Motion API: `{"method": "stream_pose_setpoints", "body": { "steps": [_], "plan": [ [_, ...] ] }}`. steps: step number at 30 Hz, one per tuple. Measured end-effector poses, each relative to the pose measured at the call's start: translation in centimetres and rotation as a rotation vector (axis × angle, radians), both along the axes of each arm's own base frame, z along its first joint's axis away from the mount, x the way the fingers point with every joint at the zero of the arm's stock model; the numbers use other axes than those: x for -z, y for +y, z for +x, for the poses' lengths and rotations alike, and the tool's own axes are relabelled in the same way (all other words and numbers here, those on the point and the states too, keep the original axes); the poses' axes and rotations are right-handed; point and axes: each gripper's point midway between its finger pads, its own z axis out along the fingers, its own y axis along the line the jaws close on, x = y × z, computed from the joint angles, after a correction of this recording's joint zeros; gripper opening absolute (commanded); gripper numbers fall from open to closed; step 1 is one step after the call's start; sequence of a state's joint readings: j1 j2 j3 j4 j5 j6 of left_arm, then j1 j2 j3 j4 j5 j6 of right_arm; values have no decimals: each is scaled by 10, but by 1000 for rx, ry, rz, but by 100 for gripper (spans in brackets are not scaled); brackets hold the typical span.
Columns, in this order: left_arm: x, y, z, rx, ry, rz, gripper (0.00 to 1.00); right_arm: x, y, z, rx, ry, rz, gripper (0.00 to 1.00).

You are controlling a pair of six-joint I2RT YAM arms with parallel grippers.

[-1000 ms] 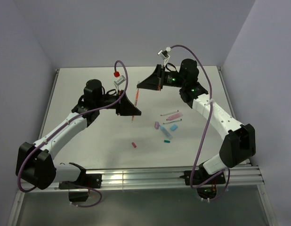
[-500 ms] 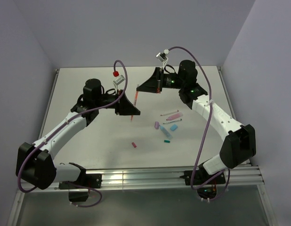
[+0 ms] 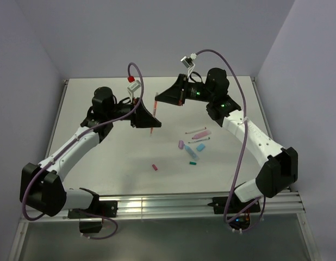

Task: Insert the pens into the pen caps
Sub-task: Insert the pen cap onto the pen.

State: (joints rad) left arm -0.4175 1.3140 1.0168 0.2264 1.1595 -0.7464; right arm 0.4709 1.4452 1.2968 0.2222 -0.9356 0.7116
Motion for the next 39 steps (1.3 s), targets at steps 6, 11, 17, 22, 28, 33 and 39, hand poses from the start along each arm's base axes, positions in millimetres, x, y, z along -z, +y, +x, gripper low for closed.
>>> {"method": "stream_pose_setpoints", "body": {
  "steps": [6, 11, 17, 22, 28, 33, 39],
  "plan": [
    [-21, 0, 10, 19, -41, -52, 0, -23, 4, 6, 47, -75, 25, 0],
    [-43, 0, 15, 38, -113, -81, 0, -48, 4, 8, 72, -163, 40, 5],
    [-66, 0, 20, 11, -197, -121, 0, -55, 13, -12, 6, -188, -4, 67],
    [-75, 2, 17, -8, -231, -135, 0, -48, 21, -13, -39, -139, -44, 77],
    [-77, 5, 11, -8, -254, -140, 0, -76, 9, -1, 0, -189, -23, 77],
    [-73, 6, 8, -5, -245, -136, 0, -103, 1, -1, 19, -251, 9, 72],
    [-72, 5, 6, 0, -242, -134, 0, -105, 3, 2, 10, -234, 21, 65]
  ]
}}
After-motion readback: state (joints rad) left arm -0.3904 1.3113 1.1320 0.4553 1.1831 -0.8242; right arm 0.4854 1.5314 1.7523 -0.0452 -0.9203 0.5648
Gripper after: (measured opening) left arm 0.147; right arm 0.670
